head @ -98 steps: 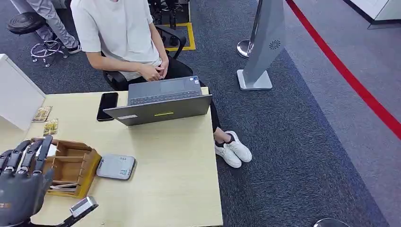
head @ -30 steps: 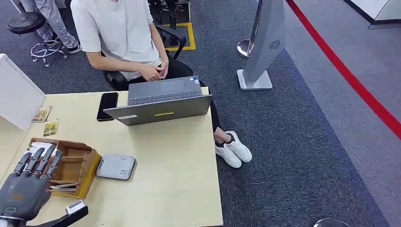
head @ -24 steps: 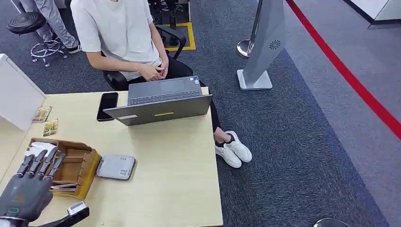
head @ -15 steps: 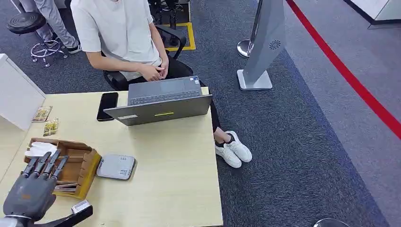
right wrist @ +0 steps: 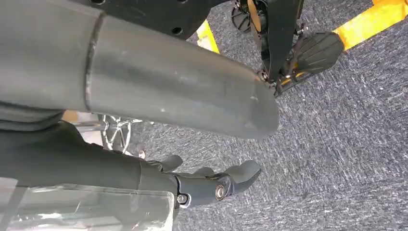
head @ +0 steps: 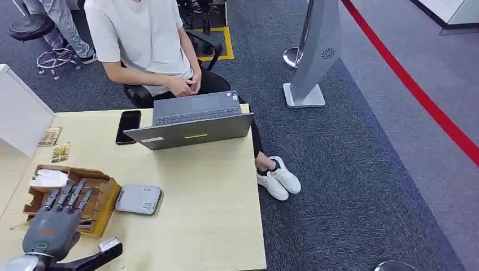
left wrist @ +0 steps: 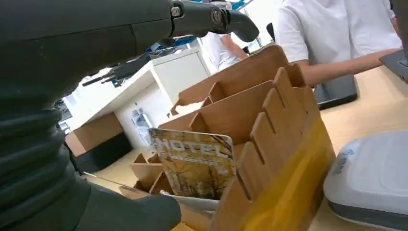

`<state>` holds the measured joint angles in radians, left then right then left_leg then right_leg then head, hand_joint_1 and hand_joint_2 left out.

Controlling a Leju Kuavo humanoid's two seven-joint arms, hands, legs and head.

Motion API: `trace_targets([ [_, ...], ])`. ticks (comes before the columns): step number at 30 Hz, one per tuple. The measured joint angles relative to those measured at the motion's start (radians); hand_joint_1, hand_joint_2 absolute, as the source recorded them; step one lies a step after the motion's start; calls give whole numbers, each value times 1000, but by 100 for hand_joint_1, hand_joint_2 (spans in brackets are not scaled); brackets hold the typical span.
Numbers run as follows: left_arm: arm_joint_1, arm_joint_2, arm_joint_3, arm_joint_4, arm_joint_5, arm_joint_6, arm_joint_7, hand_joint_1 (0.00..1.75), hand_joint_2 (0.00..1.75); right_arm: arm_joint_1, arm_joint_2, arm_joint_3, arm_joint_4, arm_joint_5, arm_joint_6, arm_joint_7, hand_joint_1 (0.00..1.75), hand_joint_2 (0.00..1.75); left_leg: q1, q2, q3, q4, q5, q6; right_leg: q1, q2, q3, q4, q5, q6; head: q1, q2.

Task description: Pass the card to the sensor for recognition and then transmit it.

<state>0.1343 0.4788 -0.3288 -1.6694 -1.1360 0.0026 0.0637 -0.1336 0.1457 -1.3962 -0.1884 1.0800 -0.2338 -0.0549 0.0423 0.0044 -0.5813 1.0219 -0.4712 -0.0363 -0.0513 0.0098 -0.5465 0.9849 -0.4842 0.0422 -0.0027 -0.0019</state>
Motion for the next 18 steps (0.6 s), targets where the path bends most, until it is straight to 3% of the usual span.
trace_targets([
  [9,-18,-33,-16,37,-9,13,2,3,175,0,0,2,0,0,0,0,0,0,0,0,0,0,0,0,0,0,0,0,0,0,0,0],
  [10,-20,-37,-18,40,-10,15,2,175,175,0,0,3,0,1,0,0,0,0,0,0,0,0,0,0,0,0,0,0,0,0,0,0],
  [18,-21,-50,-20,46,4,29,-10,175,175,0,0,10,0,3,0,0,0,0,0,0,0,0,0,0,0,0,0,0,0,0,0,0],
])
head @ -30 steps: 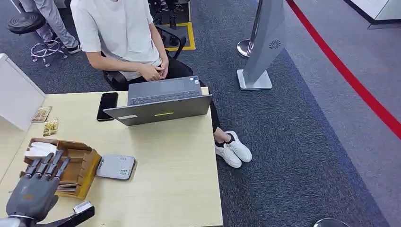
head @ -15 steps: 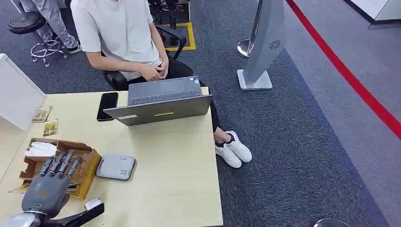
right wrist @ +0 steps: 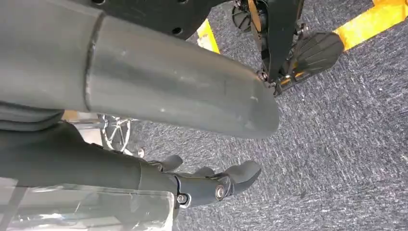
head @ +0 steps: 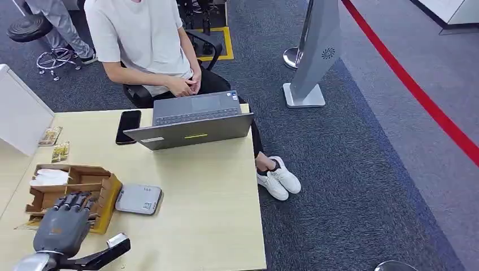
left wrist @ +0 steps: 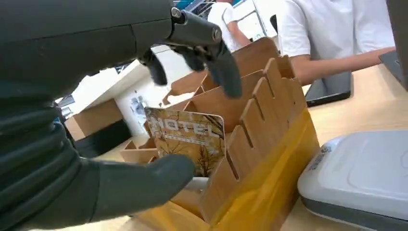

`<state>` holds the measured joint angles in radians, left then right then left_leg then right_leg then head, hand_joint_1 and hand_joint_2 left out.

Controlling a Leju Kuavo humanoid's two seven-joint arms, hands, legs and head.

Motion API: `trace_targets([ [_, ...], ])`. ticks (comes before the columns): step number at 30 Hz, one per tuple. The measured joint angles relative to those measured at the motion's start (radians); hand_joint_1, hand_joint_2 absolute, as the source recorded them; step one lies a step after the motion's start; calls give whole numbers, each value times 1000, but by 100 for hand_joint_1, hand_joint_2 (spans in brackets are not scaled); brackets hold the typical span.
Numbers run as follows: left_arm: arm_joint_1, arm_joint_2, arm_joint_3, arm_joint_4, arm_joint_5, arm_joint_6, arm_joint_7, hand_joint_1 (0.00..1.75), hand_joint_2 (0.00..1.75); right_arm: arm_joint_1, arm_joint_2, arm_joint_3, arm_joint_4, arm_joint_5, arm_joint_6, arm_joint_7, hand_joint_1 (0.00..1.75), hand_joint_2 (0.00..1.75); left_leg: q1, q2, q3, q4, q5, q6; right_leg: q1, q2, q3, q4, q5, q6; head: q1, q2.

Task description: Pass the card to the sensor for recognition and then transmit it.

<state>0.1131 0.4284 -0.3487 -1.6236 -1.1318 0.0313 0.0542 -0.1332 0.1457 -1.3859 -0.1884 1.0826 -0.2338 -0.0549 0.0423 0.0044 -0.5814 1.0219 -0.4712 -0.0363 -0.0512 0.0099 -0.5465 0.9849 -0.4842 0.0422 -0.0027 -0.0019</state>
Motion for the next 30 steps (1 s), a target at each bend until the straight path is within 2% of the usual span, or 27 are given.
trace_targets([
  [22,0,4,0,0,22,-1,-7,175,175,0,0,6,0,1,0,0,0,0,0,0,0,0,0,0,0,0,0,0,0,0,0,0],
  [30,0,-6,0,-5,17,27,-12,175,175,0,0,6,0,-2,-1,0,0,0,0,0,0,0,0,0,0,0,0,0,0,0,0,0],
])
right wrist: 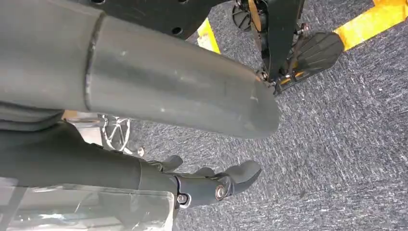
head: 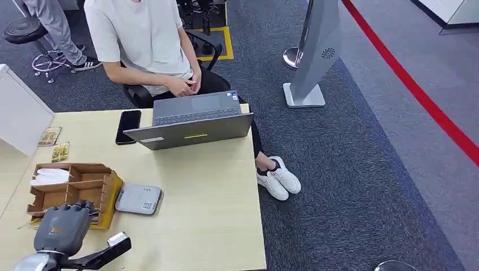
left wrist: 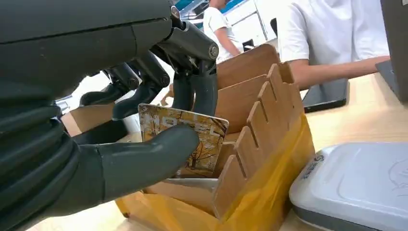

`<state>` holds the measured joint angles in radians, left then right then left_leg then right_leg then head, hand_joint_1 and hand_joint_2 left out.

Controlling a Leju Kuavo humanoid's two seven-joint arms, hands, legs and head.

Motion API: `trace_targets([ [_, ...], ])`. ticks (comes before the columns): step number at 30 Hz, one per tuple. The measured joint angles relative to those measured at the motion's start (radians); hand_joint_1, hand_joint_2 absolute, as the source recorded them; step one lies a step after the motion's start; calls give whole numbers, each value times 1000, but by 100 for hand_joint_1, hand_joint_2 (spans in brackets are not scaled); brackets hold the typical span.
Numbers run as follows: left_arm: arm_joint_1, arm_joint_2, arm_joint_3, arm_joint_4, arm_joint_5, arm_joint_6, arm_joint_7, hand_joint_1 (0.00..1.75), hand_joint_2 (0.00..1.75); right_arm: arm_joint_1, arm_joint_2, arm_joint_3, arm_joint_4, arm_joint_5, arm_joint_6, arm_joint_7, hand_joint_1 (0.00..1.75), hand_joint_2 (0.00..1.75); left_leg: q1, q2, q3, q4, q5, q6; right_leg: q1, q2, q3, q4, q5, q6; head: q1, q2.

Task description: Pass the card to the sensor for recognition and then transmit it.

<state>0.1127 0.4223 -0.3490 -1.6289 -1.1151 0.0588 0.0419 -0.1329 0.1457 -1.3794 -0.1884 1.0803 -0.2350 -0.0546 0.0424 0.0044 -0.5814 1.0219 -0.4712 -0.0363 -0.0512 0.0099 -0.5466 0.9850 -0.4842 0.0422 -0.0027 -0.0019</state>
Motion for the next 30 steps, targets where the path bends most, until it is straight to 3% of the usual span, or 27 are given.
trace_targets([
  [3,6,9,0,-44,-11,21,-26,175,175,0,0,-1,0,-6,-4,0,0,0,0,0,0,0,0,0,0,0,0,0,0,0,0,0],
  [12,24,117,0,-348,-59,60,-108,175,175,1,0,-27,0,-43,-20,0,0,0,0,0,0,0,0,0,0,0,0,0,0,0,0,0],
  [15,-38,117,0,-393,-14,56,-111,175,175,0,0,-29,0,-44,-19,0,0,0,0,-2,0,0,1,0,0,-3,-1,0,0,0,1,0],
  [17,-123,106,-1,-393,38,19,-88,175,175,-1,0,-29,0,-25,-13,0,0,0,0,-4,0,0,2,0,0,-5,-2,0,0,0,-1,0],
  [20,-326,37,-1,-321,65,-10,-17,175,175,-4,0,-16,0,12,3,5,0,0,0,-9,-1,0,6,1,0,-10,-1,0,2,0,1,0],
  [24,-592,-81,-1,-102,-26,25,93,175,175,-18,2,28,0,93,27,31,0,0,0,-8,-4,0,11,0,0,-9,-1,0,9,-1,0,0],
  [27,-762,-140,13,128,-120,170,79,175,175,-42,8,71,0,145,36,64,0,0,0,-5,-4,0,12,0,0,-4,-3,0,12,-1,2,0],
  [30,-848,-175,18,267,-135,206,68,175,175,-57,13,95,1,148,36,71,0,0,0,-3,-4,0,13,1,0,-3,-3,0,12,-1,-1,0],
])
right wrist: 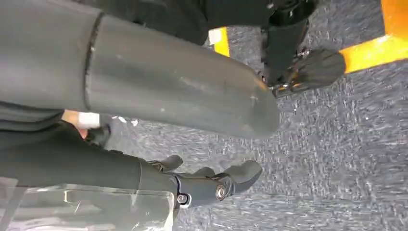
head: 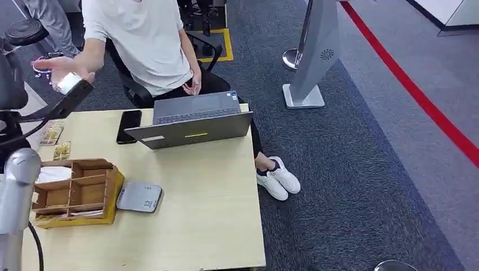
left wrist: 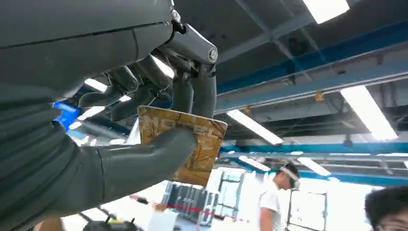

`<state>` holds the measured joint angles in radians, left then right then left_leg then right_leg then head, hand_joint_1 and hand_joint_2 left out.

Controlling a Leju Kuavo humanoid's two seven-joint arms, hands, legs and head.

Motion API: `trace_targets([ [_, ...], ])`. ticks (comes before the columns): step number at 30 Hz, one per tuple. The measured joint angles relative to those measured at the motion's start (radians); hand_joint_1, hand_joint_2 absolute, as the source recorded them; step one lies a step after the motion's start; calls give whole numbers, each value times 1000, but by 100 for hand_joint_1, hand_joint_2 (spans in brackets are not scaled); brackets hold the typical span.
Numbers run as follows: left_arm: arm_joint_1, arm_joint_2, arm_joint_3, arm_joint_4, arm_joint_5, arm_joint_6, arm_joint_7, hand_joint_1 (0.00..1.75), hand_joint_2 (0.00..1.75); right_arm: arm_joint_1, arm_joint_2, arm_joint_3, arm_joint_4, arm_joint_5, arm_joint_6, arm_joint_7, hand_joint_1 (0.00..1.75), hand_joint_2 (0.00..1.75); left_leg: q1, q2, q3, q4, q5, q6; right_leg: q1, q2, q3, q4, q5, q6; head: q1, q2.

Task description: Pass the card to the sensor for recognition and then transmit it.

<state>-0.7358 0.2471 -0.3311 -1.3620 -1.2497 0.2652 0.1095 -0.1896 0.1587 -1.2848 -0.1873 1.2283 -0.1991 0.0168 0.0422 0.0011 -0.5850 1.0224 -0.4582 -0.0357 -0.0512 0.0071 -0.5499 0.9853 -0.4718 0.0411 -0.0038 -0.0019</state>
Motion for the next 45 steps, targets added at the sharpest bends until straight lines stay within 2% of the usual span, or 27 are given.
trace_targets([
  [5,-49,-32,2,118,-53,21,10,175,175,-3,0,23,0,20,3,4,0,0,0,0,-2,0,0,0,0,1,-2,0,0,0,0,0],
  [9,-127,-52,28,316,-87,124,-18,175,175,-17,9,41,0,35,11,16,0,0,0,1,-2,0,0,0,0,1,-2,0,0,0,0,0],
  [10,-139,-61,35,356,-82,145,-29,0,175,-18,10,42,1,35,11,19,0,0,0,1,-2,0,0,0,0,1,-2,0,0,0,1,0],
  [13,-144,-76,51,428,-72,176,-45,0,175,-19,14,47,1,34,11,21,0,0,0,1,-2,0,0,0,0,1,-2,1,0,0,1,0],
  [18,-145,-101,79,494,-49,177,-51,0,175,-18,16,47,2,34,11,19,0,0,0,1,-2,0,0,0,0,1,-2,1,0,0,2,0],
  [27,-111,-120,102,489,-18,183,-95,0,175,-17,16,47,2,27,-2,19,0,0,0,1,-3,0,0,0,0,1,-3,1,0,0,2,0],
  [29,-62,-122,102,417,16,182,-123,0,175,-12,16,43,2,10,-3,9,0,0,0,1,-3,0,0,0,0,2,-2,1,0,0,2,0],
  [33,77,-115,115,205,87,175,-157,0,175,4,16,26,2,-8,-7,-10,0,0,0,1,-4,0,0,0,0,1,-3,0,-1,0,3,0],
  [37,152,-104,126,81,104,168,-166,0,175,9,15,15,2,-12,-11,-12,0,0,0,1,-5,0,-1,0,0,1,-4,0,-1,1,2,0],
  [40,241,-89,136,-27,160,188,-218,0,175,17,14,-3,2,-49,-21,-21,0,0,0,2,-4,-1,-1,0,0,1,-3,1,-1,1,2,0],
  [42,355,-75,150,-140,197,236,-263,0,175,28,11,-21,2,-75,-21,-36,0,0,0,4,-3,-1,-3,-1,0,3,-2,1,-2,0,2,0],
  [45,602,-65,192,-386,238,381,-378,0,175,49,5,-53,1,-114,-24,-52,0,0,-1,7,-1,-1,-8,-1,0,7,-2,0,-6,0,1,0],
])
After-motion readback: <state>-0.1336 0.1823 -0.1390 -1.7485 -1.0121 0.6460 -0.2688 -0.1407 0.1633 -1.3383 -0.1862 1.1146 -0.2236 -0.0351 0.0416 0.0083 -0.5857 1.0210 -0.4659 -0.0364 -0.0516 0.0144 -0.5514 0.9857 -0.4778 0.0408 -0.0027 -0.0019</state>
